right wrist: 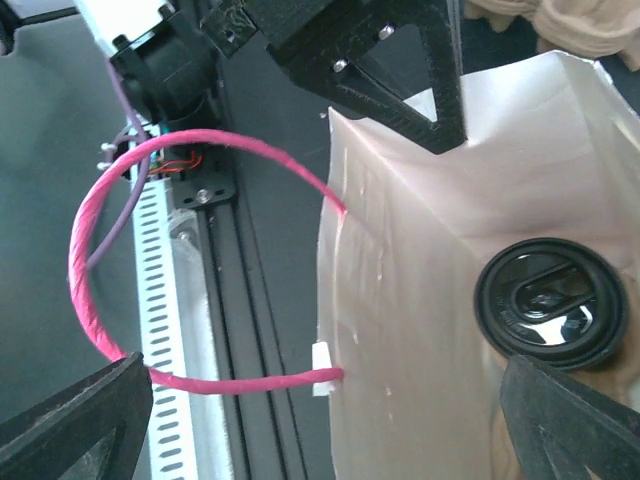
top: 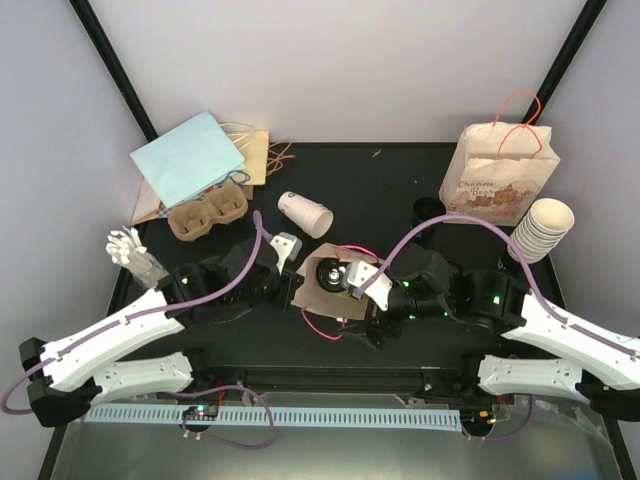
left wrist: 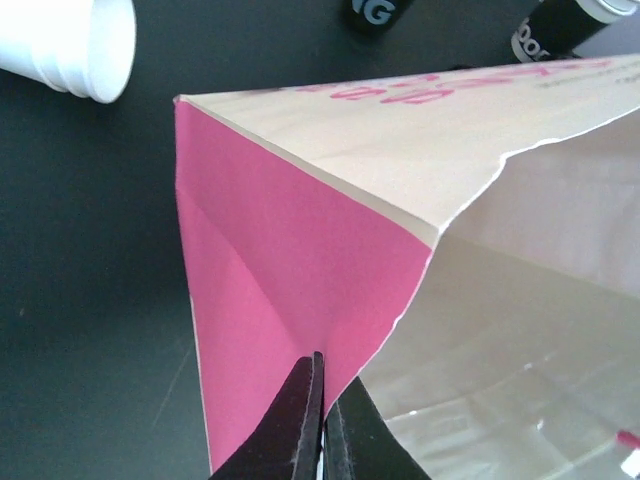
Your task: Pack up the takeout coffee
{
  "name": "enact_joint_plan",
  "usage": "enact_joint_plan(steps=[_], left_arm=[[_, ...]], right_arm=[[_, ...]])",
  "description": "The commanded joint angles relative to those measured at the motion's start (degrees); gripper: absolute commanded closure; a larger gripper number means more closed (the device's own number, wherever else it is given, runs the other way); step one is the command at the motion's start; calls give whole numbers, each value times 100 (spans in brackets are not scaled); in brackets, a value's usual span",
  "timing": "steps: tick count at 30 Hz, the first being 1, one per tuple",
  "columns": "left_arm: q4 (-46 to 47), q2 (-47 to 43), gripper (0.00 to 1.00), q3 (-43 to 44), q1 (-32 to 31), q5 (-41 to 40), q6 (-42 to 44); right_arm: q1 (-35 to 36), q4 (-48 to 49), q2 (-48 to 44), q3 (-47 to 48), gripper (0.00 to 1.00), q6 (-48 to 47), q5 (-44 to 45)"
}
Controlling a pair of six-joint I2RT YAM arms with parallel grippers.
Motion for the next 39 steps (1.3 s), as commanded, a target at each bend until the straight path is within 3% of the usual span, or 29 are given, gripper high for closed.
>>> enact_joint_plan(steps=[1, 8, 18, 24, 30, 39], left_arm=[[359, -287, 98, -279, -253, -62, 23], [486, -741, 98, -538, -446, -212, -54], [511, -1164, 98, -818, -446, -378, -200], [495, -1226, 99, -755, -438, -571, -321], [-311, -895, 98, 17, -332, -751, -515], [-706, -162, 99, 753, 274, 22, -338]], right_arm=[[46, 216, -155, -201, 3, 119, -608], [46, 422, -385, 89, 2, 157, -1002], [46, 458, -694, 552, 0, 193, -485], [10, 344, -636, 705, 0, 685, 1255], [-94, 136, -334, 841, 0, 805, 2399], [-97, 75, 523, 867, 0, 921, 5485]])
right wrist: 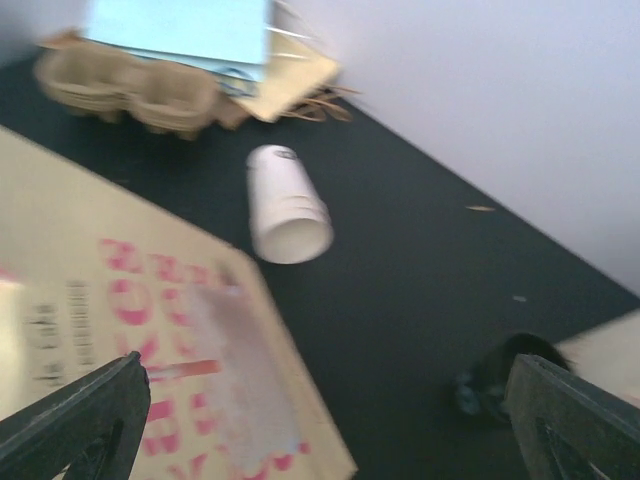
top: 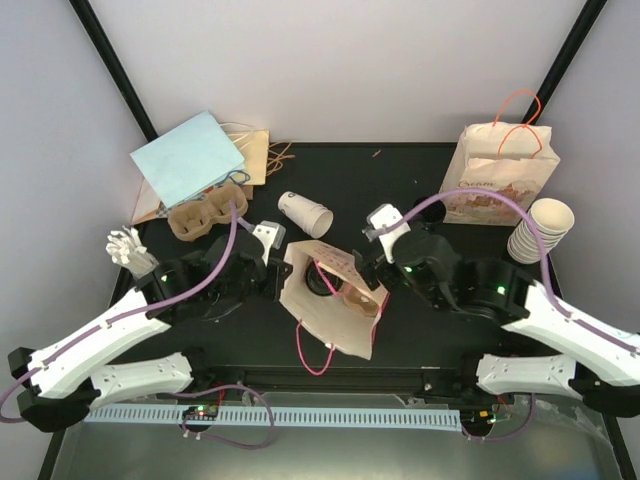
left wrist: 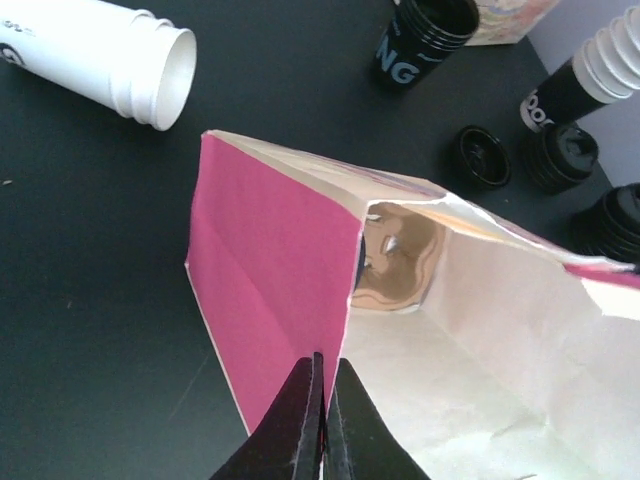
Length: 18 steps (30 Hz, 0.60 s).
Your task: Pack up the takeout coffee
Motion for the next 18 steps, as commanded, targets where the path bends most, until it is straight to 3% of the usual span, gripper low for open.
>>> enact_joint_plan(steps=[1, 7, 18], left_arm=[[-207, 199, 98, 344, 339, 541, 102], [-320, 512, 98, 692, 698, 1042, 222], [-1077, 1060, 98, 1649, 1915, 2013, 708]], right_arm=[[-14, -13, 447, 124, 0, 91, 2231], [-16, 414, 877, 48, 0, -202, 3362], [-550, 138, 1076, 785, 0, -15, 2563]])
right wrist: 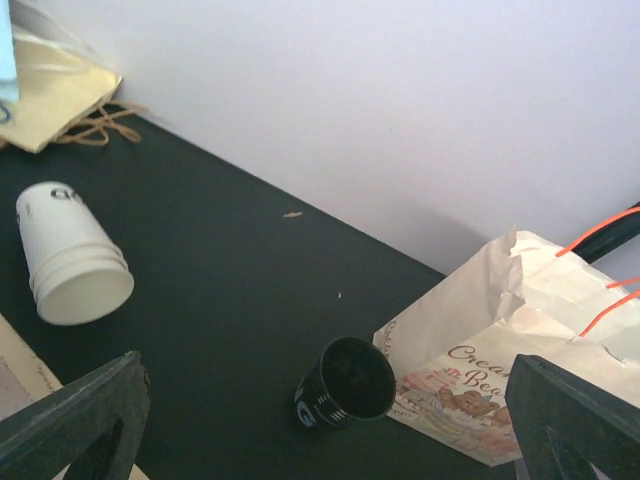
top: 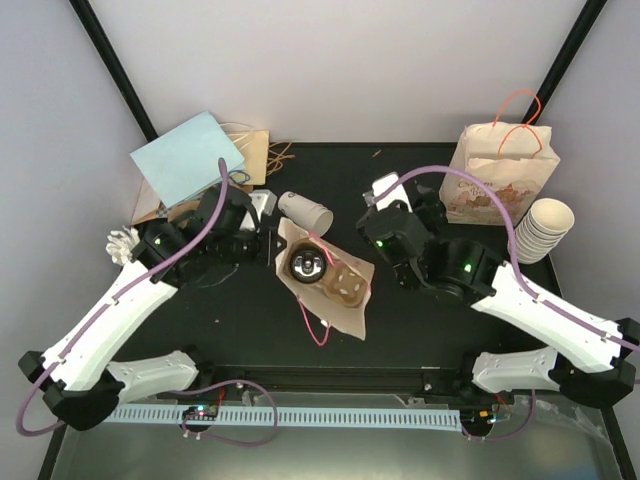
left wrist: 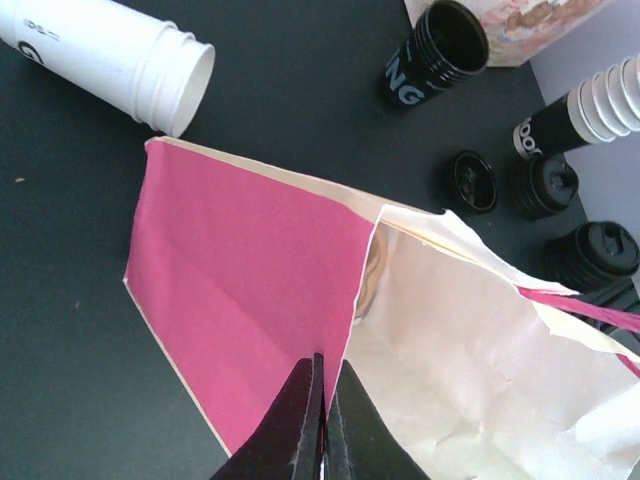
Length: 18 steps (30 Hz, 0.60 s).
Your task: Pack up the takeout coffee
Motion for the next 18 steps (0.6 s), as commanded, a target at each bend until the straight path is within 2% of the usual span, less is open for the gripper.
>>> enact_joint_plan(steps=[1, 5, 13, 18], left_arm=[[-416, 202, 98, 421, 551, 780, 381], [-641, 331, 98, 511, 1012, 1314, 582], [-1098, 491, 99, 538, 2010, 1904, 1074], [-1198, 560, 98, 591, 2511, 2081, 1316]], right_arm=[[-238, -136, 66, 453, 0, 206, -198], [-441, -265, 157, 537, 0, 268, -314], [-556, -364, 583, 559, 0, 284, 735], [-556, -256, 607, 485, 0, 104, 103]])
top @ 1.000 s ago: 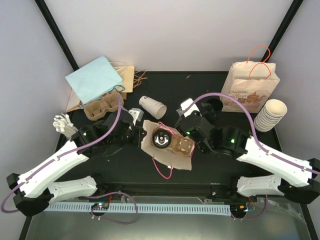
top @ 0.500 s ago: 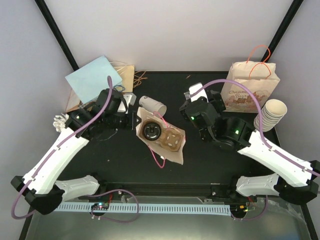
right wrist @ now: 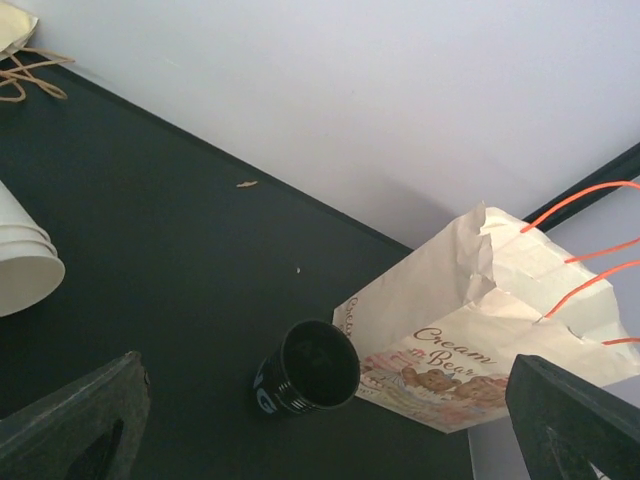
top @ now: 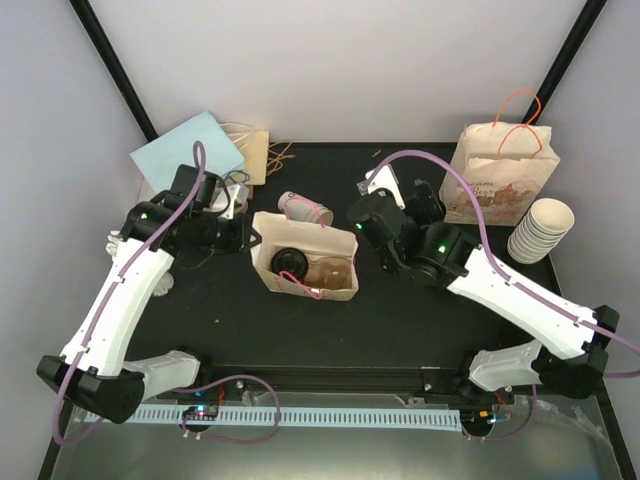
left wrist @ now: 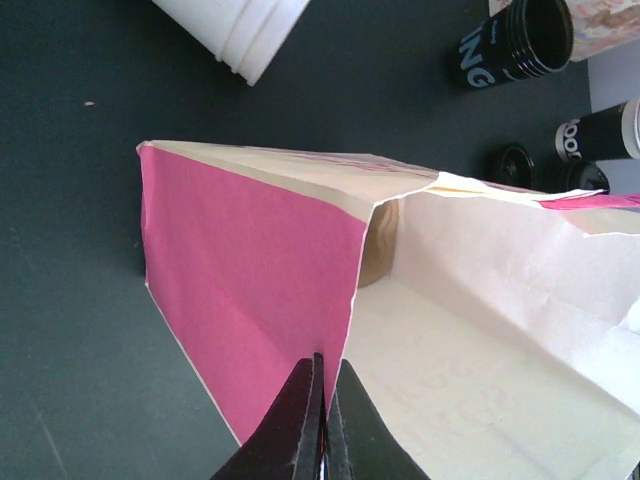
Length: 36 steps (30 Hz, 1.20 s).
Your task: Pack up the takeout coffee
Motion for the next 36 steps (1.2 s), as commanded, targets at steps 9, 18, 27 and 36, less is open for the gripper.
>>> enact_joint_plan(steps=[9, 18, 27, 36], left_arm=[[-632, 311, 98, 503, 1214, 687, 944], [-475, 539, 98, 667, 1919, 731, 1072], [-626, 795, 98, 796, 2626, 203, 1153], [-496, 828, 96, 903, 3148, 291, 1028]], right_arm=[[-38, 505, -634, -619, 0, -559, -933], [-38, 419, -924, -882, 0, -806, -1729], [-38, 549, -1129, -1124, 0, -906, -1944], [-38, 601, -1174, -1261, 0, -1005, -2111]])
